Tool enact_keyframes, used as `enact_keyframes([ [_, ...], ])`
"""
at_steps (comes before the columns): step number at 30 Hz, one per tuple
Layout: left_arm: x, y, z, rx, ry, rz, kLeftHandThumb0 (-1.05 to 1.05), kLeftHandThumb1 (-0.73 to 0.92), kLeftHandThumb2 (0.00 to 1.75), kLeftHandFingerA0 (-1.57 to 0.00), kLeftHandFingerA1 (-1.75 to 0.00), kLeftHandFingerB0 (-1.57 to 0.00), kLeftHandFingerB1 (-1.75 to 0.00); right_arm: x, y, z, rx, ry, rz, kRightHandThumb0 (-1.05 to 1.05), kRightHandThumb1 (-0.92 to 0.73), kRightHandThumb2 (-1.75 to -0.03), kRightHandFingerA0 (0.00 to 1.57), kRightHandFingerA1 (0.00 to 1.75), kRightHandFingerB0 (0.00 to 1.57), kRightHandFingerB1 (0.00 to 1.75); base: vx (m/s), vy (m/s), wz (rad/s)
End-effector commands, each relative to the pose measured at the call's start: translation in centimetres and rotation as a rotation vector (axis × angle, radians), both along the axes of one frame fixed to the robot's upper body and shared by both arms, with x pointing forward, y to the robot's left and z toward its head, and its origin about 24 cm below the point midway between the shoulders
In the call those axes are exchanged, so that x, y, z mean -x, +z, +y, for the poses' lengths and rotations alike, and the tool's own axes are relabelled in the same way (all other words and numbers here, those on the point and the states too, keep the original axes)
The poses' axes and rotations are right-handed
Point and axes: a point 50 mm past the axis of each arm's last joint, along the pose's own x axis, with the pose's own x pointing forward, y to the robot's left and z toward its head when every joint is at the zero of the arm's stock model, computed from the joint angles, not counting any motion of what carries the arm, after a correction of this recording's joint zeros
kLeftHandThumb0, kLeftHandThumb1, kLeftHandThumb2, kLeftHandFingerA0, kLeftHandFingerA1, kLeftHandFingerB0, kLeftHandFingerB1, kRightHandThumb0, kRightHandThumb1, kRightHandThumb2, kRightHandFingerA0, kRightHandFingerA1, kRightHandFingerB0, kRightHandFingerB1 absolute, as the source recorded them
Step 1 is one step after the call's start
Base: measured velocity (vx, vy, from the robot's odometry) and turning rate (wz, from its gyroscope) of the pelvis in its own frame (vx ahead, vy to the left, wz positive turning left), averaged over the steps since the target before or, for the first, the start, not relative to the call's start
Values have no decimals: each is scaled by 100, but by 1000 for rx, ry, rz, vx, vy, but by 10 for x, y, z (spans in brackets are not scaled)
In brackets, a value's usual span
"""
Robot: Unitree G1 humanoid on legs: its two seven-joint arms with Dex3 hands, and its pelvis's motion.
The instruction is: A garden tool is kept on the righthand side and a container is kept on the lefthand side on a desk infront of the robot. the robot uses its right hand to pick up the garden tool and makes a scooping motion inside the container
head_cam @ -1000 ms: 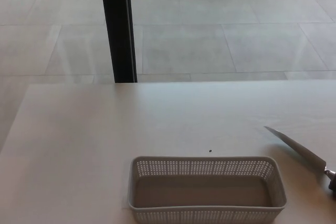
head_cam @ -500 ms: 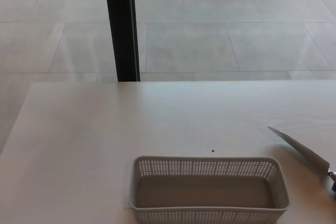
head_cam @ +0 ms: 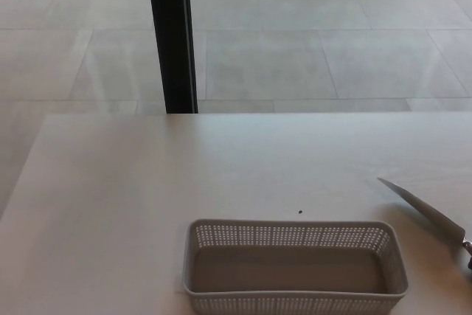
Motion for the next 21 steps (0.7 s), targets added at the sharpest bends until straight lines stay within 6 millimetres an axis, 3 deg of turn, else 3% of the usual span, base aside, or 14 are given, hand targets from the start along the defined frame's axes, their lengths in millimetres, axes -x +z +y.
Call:
enact_keyframes([
  [1, 2, 3, 4, 7, -1, 1, -6, 6, 98, -101, -103, -80, -91, -2, -24, 15, 227, 172, 277, -105, -81, -86, 0, 57, 0, 55, 0, 0, 0],
  [6, 4, 3, 4, -5, -9, 12, -8, 3, 94, -99, -101, -81, -90, -6, -33, 13, 249, 172, 339, -105, -80, -86, 0, 63, 0, 57, 0, 0, 0],
  [7, 3, 3, 4, -3, -6, 9, -13, -8, 118, -95, -105, -80, -95, -6, -34, 12, 252, 170, 351, -105, -79, -83, 0, 61, 0, 58, 0, 0, 0],
  [8, 3, 3, 4, -6, -28, 6, -16, -9, 118, -97, -105, -80, -96, -8, -37, 11, 254, 170, 374, -105, -76, -84, 0, 49, 0, 60, 0, 0, 0],
  [9, 3, 3, 4, 4, -21, 2, -9, 6, 98, -99, -102, -79, -90, -9, -38, 11, 256, 169, 380, -105, -76, -87, 0, 67, 0, 64, 0, 0, 0],
  [13, 3, 4, 5, 0, -24, 13, -12, 4, 97, -100, -102, -81, -91, -10, -43, 10, 259, 164, 399, -105, -71, -83, 0, 71, 0, 73, 0, 0, 0],
  [14, 3, 4, 4, 3, -19, 12, -19, -4, 118, -91, -103, -77, -94, -11, -44, 10, 272, 169, 405, -105, -71, -81, 0, 72, 0, 70, 0, 0, 0],
  [15, 3, 4, 4, 0, -21, 10, -18, -7, 117, -92, -104, -77, -94, -12, -46, 10, 277, 170, 419, -105, -50, -118, 0, 75, 0, 66, 0, 0, 0],
  [16, 3, 4, 4, -2, -22, 10, -18, -7, 117, -92, -104, -77, -94, -12, -47, 10, 277, 169, 424, -105, -50, -118, 0, 75, 0, 66, 0, 0, 0],
  [17, 3, 4, 5, 1, -5, 4, -9, 4, 97, -102, -103, -80, -91, -14, -49, 12, 273, 166, 425, -105, -50, -117, 0, 76, 0, 68, 0, 0, 0],
  [18, 3, 4, 5, -3, -18, 6, -21, -7, 117, -95, -105, -78, -95, -15, -51, 12, 270, 161, 431, -105, -50, -117, 0, 74, 0, 69, 0, 0, 0],
  [21, 3, 3, 3, 16, -7, -4, -17, -8, 118, -88, -104, -74, -95, -18, -57, 13, 345, 158, 468, -105, -50, -117, 0, 76, 0, 69, 0, 0, 0],
])
